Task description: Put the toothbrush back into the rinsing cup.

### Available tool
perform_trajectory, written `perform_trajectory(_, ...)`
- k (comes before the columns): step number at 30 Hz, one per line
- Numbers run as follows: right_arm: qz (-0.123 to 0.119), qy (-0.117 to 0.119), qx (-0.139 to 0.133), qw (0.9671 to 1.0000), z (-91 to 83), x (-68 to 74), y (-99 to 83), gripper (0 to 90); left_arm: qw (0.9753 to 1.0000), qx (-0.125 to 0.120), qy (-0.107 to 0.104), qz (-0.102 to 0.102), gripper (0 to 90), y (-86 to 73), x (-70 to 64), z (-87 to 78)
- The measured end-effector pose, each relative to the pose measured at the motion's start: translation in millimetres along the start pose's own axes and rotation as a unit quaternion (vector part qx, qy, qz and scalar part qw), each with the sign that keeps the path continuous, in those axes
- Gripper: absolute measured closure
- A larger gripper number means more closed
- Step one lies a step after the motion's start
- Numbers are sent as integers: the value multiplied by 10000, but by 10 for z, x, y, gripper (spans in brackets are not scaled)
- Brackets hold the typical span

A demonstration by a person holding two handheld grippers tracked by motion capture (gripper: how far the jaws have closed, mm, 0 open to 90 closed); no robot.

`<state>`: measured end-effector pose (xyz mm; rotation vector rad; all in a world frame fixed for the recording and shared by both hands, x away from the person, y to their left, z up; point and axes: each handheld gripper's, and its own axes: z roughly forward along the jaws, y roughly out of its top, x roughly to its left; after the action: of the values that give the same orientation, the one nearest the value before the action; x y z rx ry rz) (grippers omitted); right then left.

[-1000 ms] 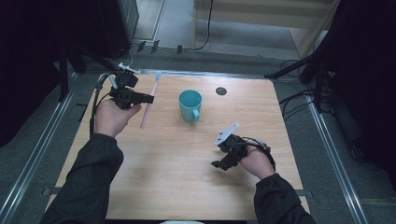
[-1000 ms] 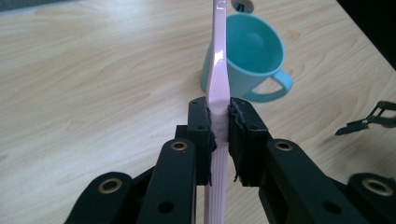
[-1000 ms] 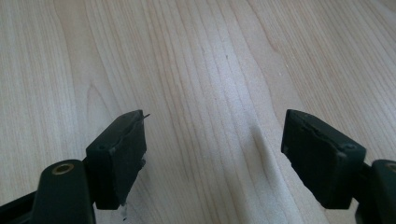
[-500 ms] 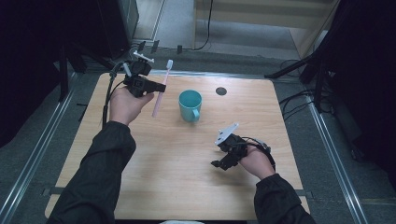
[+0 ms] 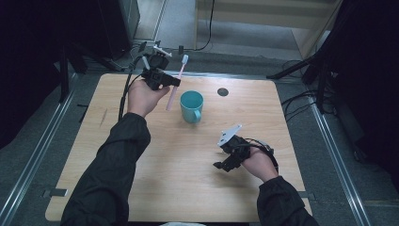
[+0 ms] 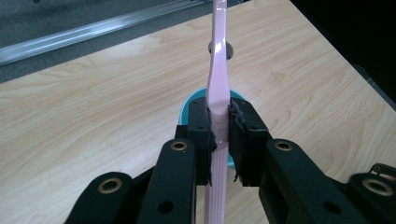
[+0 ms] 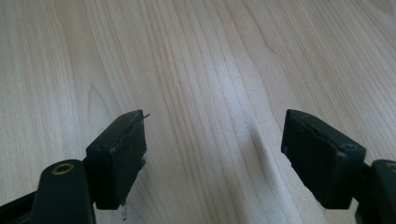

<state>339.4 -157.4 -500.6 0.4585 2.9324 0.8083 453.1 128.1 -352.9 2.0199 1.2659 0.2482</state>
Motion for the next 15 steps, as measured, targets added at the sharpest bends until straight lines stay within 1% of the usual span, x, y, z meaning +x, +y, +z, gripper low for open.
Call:
perform_trajectory(8,4,-12,-7,10000,-10,7,-22,224,9999,-78,-44,63,792,126,-79,140)
perform_trajectory(11,8,-33,-11,10000,-14,9,-26,224,9999,-98,-92,35,792,170,-93,213)
perform_trajectory(13,14,-57,-2,10000,-19,12,-30,224,9999,-58,-117,37,792,206,-94,255)
perform_trajectory(14,18,-55,-4,10000,-19,13,-31,224,9999,-91,-108,31,792,228,-96,271)
perform_trajectory(15,11,-56,1,10000,-20,12,-32,224,9998,-126,-142,28,792,255,-93,280)
